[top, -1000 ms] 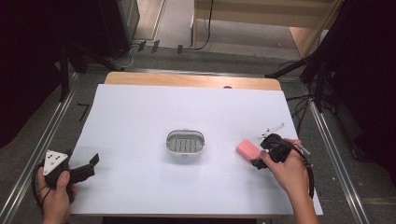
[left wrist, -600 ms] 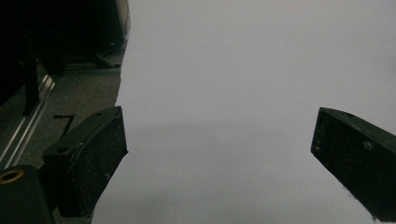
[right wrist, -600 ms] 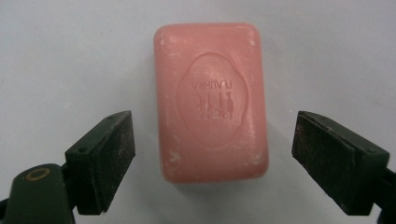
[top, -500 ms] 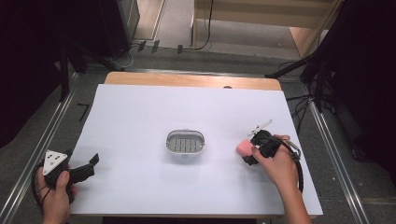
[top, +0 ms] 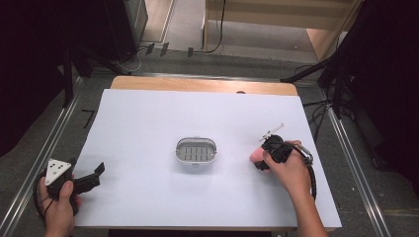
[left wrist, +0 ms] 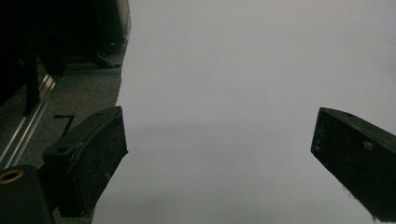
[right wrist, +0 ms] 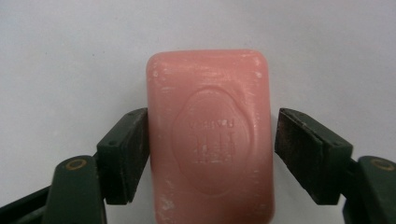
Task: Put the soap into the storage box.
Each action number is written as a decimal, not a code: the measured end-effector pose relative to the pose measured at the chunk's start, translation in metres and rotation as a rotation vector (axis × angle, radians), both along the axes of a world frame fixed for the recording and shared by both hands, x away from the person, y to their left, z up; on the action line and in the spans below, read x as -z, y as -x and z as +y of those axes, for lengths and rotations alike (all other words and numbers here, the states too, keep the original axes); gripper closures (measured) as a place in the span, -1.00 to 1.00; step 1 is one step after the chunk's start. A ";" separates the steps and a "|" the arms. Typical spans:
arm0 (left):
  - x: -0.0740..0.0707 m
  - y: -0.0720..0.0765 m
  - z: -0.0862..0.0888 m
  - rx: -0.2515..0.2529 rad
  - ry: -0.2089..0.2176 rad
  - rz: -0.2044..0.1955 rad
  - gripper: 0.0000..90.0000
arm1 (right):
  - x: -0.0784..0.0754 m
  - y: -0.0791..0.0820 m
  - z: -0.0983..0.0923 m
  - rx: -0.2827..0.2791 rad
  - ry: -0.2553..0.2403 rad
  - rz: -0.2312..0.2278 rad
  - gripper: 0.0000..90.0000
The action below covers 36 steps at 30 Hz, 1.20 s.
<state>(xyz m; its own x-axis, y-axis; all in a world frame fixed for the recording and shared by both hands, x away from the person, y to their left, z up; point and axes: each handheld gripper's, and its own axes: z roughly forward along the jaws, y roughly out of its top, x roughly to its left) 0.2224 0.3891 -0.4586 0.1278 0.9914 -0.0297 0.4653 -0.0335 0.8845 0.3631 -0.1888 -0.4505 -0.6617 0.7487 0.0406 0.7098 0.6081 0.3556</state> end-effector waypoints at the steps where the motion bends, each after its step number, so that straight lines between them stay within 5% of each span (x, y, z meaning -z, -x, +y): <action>1: 0.000 0.000 0.000 0.000 0.000 0.000 -0.91 | 0.001 -0.001 0.000 0.001 -0.009 0.009 -0.28; 14: 0.000 0.000 0.000 0.000 0.000 0.000 -0.91 | 0.002 -0.003 0.000 0.008 -0.018 0.020 -0.18; 24: 0.000 0.000 0.000 -0.001 0.001 0.001 -0.91 | 0.003 -0.004 0.002 0.015 0.022 0.023 -0.30; 36: 0.000 0.000 0.000 0.000 0.002 0.003 -0.91 | 0.001 -0.006 0.000 0.014 0.033 0.055 -0.15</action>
<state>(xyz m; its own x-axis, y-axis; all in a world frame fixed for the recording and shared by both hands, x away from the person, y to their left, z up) 0.2225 0.3893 -0.4586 0.1273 0.9913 -0.0321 0.4678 -0.0315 0.8833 0.3695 -0.1884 -0.4510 -0.6489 0.7591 0.0522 0.7361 0.6089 0.2958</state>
